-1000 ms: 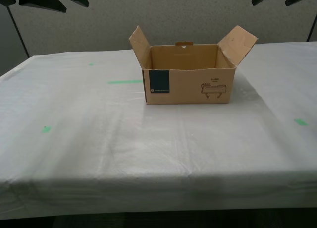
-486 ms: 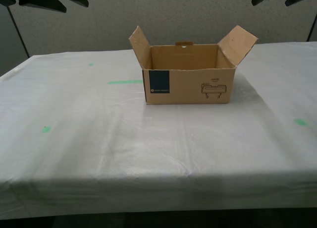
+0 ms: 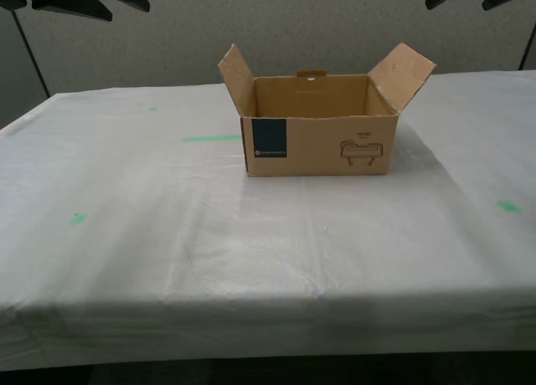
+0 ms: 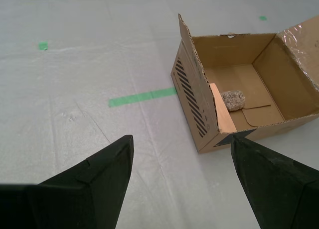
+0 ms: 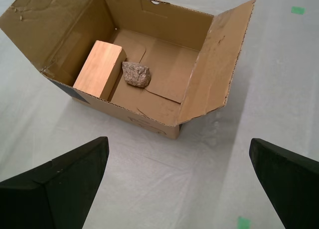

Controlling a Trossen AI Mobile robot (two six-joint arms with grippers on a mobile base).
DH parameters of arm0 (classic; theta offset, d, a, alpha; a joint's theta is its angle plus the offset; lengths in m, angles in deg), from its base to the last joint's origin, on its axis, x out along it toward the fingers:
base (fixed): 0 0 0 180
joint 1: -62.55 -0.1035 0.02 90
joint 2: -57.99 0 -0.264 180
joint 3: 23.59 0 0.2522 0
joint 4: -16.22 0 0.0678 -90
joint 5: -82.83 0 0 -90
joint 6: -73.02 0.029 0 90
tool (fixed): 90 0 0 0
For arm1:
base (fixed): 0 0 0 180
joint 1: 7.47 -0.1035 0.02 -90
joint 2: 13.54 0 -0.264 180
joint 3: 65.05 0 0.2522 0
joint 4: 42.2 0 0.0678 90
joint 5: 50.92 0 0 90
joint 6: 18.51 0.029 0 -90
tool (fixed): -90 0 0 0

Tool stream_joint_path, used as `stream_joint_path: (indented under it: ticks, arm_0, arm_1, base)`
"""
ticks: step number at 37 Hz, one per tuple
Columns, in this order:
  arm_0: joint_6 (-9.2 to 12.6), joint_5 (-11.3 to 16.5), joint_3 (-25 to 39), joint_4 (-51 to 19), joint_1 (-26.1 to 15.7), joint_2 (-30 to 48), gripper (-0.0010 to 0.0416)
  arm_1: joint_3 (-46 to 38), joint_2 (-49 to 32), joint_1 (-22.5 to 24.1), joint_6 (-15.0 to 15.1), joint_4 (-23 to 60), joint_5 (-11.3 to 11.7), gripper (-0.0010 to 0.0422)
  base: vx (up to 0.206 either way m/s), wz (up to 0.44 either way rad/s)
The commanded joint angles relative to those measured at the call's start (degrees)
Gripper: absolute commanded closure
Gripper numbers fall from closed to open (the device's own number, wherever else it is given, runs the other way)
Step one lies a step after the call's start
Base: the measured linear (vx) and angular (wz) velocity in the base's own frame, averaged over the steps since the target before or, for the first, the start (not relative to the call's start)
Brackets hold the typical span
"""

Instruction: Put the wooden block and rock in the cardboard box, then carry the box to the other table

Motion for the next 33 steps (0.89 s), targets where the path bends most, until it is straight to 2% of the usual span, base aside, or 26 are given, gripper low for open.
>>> stream_joint_path:
  ticks: [1,33]
  arm_0:
    - [0.0,0.0,0.0,0.1,0.0,0.0,0.0012]
    - [0.0,0.0,0.0,0.1,0.0,0.0,0.0012]
  arm_1:
    - [0.0,0.0,0.0,0.2,-0.1,0.1,0.0149]
    - [0.0,0.0,0.0,0.2,-0.1,0.1,0.0149]
  base:
    - [0.0,0.0]
    - [0.0,0.0]
